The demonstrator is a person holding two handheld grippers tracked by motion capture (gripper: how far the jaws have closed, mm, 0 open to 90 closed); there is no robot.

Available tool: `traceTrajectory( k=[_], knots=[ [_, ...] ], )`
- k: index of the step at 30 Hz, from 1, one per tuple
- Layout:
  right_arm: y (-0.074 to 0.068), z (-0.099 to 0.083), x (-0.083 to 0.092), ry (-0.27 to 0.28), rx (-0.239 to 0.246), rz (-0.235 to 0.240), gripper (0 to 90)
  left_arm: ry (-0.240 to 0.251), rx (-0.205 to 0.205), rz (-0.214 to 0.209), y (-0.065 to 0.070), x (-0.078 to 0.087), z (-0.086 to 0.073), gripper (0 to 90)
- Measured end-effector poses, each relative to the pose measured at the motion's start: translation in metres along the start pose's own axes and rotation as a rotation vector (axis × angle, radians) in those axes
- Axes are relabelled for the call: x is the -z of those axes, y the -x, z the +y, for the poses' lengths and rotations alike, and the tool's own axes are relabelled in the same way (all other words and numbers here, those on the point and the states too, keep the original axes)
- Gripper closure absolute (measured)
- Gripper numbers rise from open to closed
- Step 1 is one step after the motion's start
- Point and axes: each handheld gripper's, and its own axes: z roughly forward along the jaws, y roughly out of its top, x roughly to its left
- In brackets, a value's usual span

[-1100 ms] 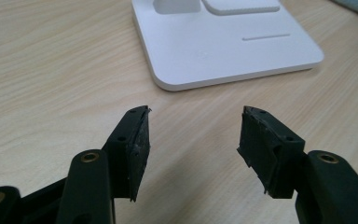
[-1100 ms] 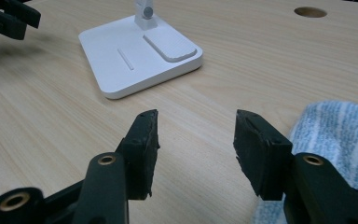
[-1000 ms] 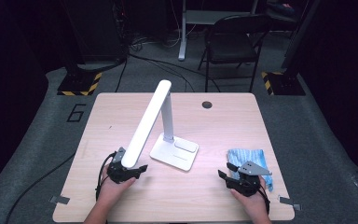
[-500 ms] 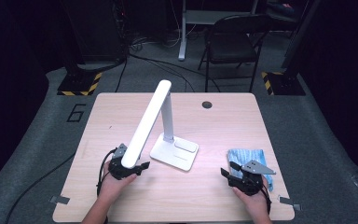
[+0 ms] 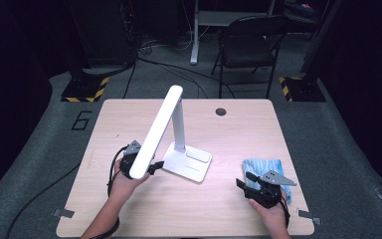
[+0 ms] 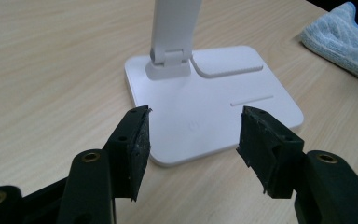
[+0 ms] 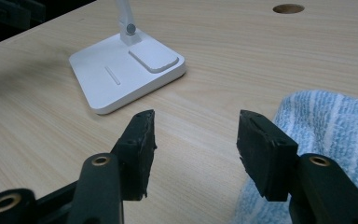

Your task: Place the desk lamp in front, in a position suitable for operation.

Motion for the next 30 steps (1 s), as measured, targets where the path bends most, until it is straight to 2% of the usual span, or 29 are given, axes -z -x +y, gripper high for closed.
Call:
traceTrajectory(
  k=[1,2,5,8,11,15,25,30],
  knots=[
    [-0.001,0.000,0.000,-0.005,-0.013,0.002,46.3,0.004,-0.003,0.000,0.000,-0.001,0.004,42.4],
    [0.000,0.000,0.000,0.001,0.001,0.002,45.8,0.011,-0.003,0.004,-0.001,-0.003,0.008,41.7],
    [-0.002,0.000,-0.001,-0.001,0.002,0.007,45.5,0.025,-0.001,-0.001,-0.001,-0.007,0.014,41.1],
    [-0.001,0.001,-0.001,0.000,0.013,0.010,45.2,0.017,0.002,-0.013,-0.002,-0.009,0.018,40.8],
    [-0.002,0.000,-0.001,-0.002,0.002,0.011,45.2,0.011,0.006,-0.015,-0.002,-0.014,0.023,40.8],
    [-0.001,0.000,-0.001,-0.002,-0.007,0.008,45.3,0.025,0.002,-0.011,-0.003,-0.018,0.028,40.8],
    [0.003,0.000,-0.001,-0.001,-0.005,0.006,45.2,0.029,-0.015,-0.034,-0.004,-0.025,0.050,40.8],
    [0.003,-0.001,-0.002,-0.002,-0.012,0.004,45.2,0.031,-0.013,-0.048,-0.003,-0.031,0.056,40.8]
  ],
)
